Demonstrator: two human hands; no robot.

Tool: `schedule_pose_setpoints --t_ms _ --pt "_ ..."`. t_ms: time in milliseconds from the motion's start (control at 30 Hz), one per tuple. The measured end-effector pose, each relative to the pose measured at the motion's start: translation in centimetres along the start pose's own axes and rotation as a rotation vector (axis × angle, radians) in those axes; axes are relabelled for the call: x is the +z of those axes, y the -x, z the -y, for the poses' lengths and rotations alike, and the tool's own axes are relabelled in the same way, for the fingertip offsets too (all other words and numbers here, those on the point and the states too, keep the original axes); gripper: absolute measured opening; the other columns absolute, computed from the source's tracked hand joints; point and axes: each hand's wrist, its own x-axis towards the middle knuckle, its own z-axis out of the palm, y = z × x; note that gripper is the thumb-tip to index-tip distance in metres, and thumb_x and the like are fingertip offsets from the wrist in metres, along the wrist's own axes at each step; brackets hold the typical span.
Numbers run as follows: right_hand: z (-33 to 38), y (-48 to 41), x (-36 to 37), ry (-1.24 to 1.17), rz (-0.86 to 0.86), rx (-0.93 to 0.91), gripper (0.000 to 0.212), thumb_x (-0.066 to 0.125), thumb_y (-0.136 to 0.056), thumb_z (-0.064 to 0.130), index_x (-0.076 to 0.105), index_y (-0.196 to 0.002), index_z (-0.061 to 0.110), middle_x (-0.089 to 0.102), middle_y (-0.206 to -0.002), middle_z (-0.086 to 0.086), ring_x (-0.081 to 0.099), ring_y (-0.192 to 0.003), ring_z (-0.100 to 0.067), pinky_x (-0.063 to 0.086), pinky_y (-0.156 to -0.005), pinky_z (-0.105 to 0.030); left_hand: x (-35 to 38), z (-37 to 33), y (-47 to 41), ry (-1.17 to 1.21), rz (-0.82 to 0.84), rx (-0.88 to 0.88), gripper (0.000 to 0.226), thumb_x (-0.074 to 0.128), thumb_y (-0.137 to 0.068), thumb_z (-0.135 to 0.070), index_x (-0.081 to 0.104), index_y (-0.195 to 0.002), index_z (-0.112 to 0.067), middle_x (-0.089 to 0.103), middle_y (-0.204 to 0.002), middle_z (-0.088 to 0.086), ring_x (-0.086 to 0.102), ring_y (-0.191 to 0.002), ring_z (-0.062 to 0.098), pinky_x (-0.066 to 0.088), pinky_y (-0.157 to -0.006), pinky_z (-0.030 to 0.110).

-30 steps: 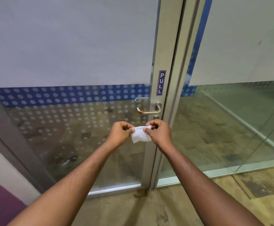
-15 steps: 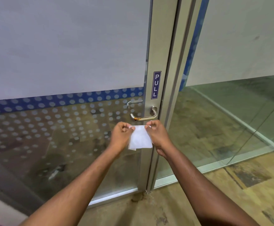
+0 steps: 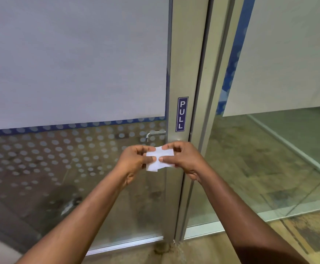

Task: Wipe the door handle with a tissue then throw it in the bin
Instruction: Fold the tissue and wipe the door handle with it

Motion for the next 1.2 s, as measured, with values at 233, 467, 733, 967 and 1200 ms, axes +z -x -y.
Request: schedule_pose_setpoints --t_ms 233,467,733,967,1200 --pt "0.5 -2.4 -2.4 0.394 0.040 -0.032 0.037 0.087 -0.062 0.008 0.073 -0.096 0.015 0.067 -0.075 0.008 0.059 -0.061 -0.006 0.051 -0.060 -0.025 1.4 -1.1 -2.2 -0.293 -0.096 0.147 0.026 0.071 -0.075 0.013 0.071 -0.098 0.000 0.072 -0.081 0.008 0.065 -0.062 0.008 0.055 -0.061 0.017" --pt "0.8 -3.9 -3.5 0.741 0.002 -0.250 0.014 0.079 -0.074 0.017 0.075 -0.085 0.010 0.054 -0.084 0.007 0.053 -0.079 -0.010 0.037 -0.066 -0.020 3.4 -1.3 -3.1 -0.774 -0.197 0.389 0.004 0.067 -0.084 -0.001 0.071 -0.085 0.000 0.055 -0.095 0.002 0.053 -0.089 0.012 0.038 -0.074 0.020" --pt "0.9 -4.6 -4.7 0.618 0.112 -0.335 0.024 0.076 -0.076 0.017 0.074 -0.097 0.026 0.071 -0.089 0.010 0.059 -0.072 0.002 0.044 -0.067 -0.016 4.9 -1.8 -3.5 -0.826 -0.131 0.364 0.011 0.062 -0.091 -0.009 0.070 -0.086 -0.015 0.068 -0.073 0.000 0.061 -0.065 0.014 0.045 -0.057 0.021" --pt "-0.5 -6.5 -6.0 0.699 -0.129 -0.439 0.009 0.069 -0.080 0.008 0.075 -0.083 0.014 0.057 -0.080 0.003 0.052 -0.075 -0.013 0.037 -0.069 -0.022 3.9 -1.8 -4.3 -0.940 -0.381 0.510 0.012 0.064 -0.091 -0.020 0.067 -0.097 -0.010 0.067 -0.092 0.001 0.061 -0.084 0.014 0.051 -0.080 0.032" --pt "-4.7 -7.3 -7.1 0.803 -0.378 -0.353 0.011 0.051 -0.086 0.007 0.058 -0.084 0.015 0.057 -0.085 -0.003 0.053 -0.076 -0.022 0.037 -0.060 -0.029 -0.8 -2.1 -5.6 -1.211 -0.605 0.754 0.055 0.048 -0.098 -0.034 0.035 -0.145 -0.010 0.023 -0.155 0.015 0.019 -0.144 0.029 0.024 -0.115 0.043"
